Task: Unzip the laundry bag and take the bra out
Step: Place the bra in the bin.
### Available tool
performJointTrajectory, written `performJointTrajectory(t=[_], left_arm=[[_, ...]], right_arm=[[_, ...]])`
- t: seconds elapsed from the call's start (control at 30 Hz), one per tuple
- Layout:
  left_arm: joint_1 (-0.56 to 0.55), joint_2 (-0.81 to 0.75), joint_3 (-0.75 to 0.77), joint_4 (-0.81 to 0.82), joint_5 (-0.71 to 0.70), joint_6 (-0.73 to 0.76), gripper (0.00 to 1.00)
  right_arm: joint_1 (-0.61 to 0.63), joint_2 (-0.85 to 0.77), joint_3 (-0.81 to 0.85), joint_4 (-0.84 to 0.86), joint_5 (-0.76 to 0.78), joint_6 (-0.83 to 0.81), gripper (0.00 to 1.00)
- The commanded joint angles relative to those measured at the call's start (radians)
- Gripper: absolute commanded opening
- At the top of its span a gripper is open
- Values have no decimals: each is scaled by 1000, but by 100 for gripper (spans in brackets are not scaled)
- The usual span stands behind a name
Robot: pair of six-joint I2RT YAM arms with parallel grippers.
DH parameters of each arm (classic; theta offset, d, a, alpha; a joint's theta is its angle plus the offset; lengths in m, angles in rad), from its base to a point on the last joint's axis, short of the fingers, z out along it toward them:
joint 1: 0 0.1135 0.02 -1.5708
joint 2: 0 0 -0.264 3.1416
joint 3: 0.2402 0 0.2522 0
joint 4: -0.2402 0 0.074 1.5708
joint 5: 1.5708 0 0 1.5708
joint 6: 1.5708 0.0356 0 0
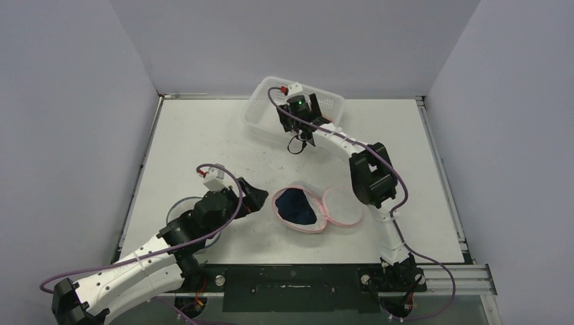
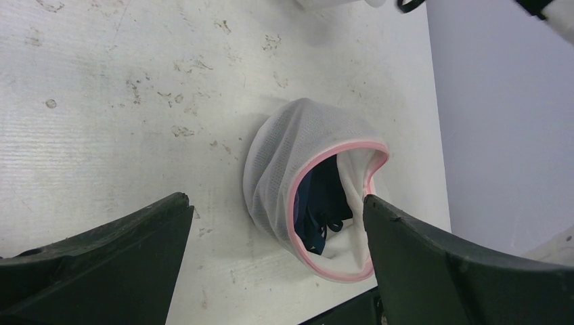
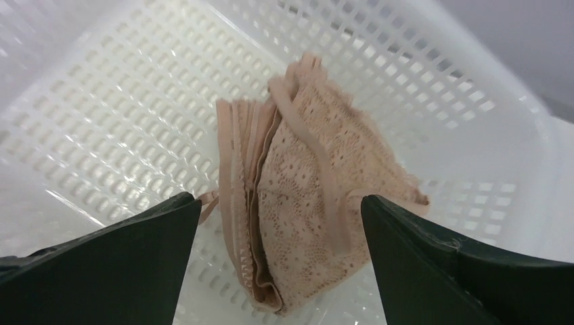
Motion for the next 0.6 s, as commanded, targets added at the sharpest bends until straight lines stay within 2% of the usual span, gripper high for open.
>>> performJointTrajectory(t=[0.0, 0.07, 0.2, 0.27, 0.4, 0.57], left_arm=[[11, 9, 26, 13, 14, 27, 96], [17, 10, 38, 13, 16, 55, 96], [43, -1, 45, 21, 31, 62, 96], [61, -8, 39, 48, 59, 63, 96], [100, -5, 37, 147, 177, 103, 96], [109, 100, 136, 134, 320, 194, 96]], right_arm=[[-11, -196, 122, -30, -91, 95, 99], [-10, -245, 142, -62, -117, 119, 91], [-8, -402, 47, -43, -167, 190, 90], [-8, -532, -105, 39, -208, 265, 90], [-7, -843, -497, 281, -444, 416, 90], [74, -1112, -771, 174, -511, 431, 93]])
